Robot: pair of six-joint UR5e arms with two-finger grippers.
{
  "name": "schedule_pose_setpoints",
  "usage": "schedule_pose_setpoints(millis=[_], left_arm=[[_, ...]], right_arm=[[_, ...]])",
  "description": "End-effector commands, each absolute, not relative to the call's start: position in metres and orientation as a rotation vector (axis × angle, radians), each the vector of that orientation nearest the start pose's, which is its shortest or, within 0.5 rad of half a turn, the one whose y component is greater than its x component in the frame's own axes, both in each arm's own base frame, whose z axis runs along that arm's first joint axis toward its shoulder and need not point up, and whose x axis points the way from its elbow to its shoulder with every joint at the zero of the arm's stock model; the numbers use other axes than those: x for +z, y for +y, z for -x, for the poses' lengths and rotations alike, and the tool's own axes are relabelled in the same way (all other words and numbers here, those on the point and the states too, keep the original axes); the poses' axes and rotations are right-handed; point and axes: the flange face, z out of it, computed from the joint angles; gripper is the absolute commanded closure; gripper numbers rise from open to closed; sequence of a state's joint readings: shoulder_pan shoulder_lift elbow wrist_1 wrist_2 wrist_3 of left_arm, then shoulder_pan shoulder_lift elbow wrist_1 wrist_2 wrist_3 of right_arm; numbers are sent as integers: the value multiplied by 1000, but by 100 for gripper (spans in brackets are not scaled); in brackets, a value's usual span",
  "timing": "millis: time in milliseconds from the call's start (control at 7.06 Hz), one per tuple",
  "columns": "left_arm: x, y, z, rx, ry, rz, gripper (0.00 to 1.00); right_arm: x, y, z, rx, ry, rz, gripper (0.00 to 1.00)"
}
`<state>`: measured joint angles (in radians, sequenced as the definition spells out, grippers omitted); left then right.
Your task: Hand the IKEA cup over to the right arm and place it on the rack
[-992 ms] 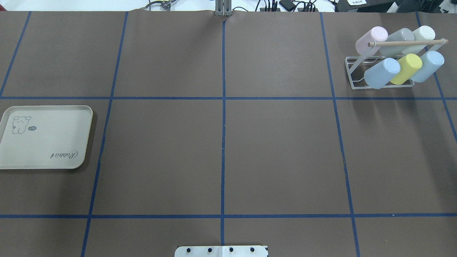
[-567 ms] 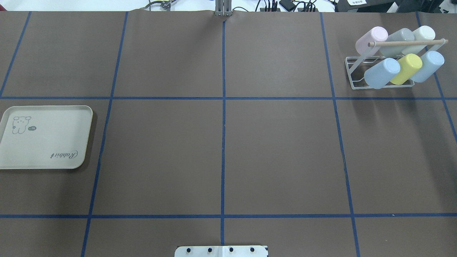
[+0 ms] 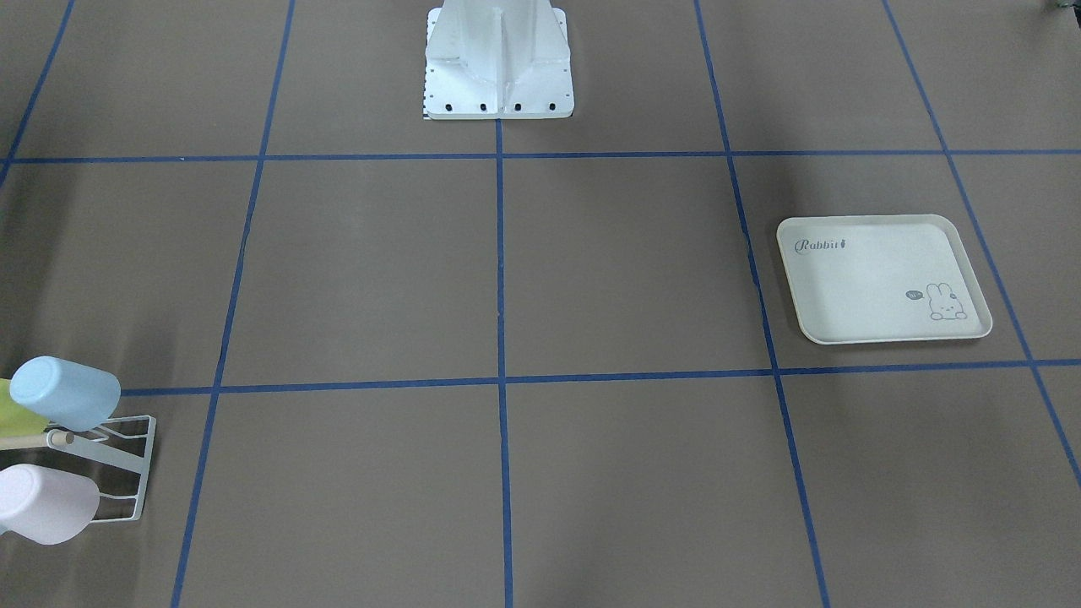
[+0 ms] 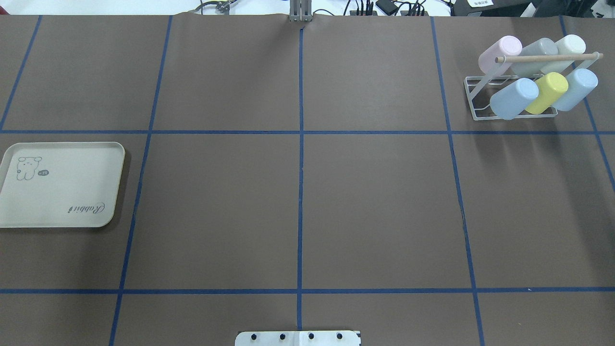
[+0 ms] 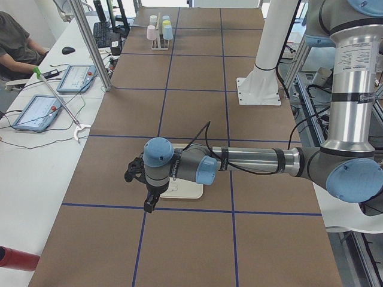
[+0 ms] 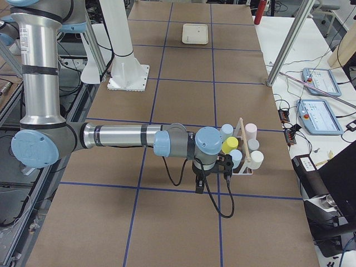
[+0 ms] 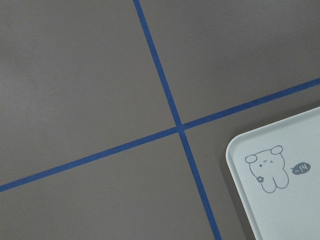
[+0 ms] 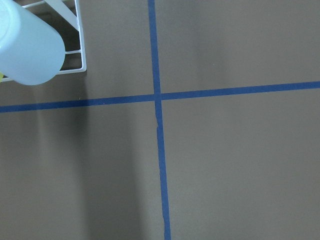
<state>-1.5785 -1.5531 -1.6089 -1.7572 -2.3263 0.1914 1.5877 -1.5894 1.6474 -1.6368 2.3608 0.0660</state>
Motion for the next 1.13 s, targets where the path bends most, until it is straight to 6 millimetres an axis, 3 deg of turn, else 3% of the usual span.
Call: schedule_pose_setpoints(millis=[0,567,992], left_arm=[[630,-498,68,254,731,-270,0],[632,-500,69,252,713,-268,0],[630,-502,69,253,711,-270,0]], right_arm=[[634,-482,-71,80,-790,24,0],[637,-478,-71,83,-791,28,0],[644,-453,-82,112,-827,34,0]])
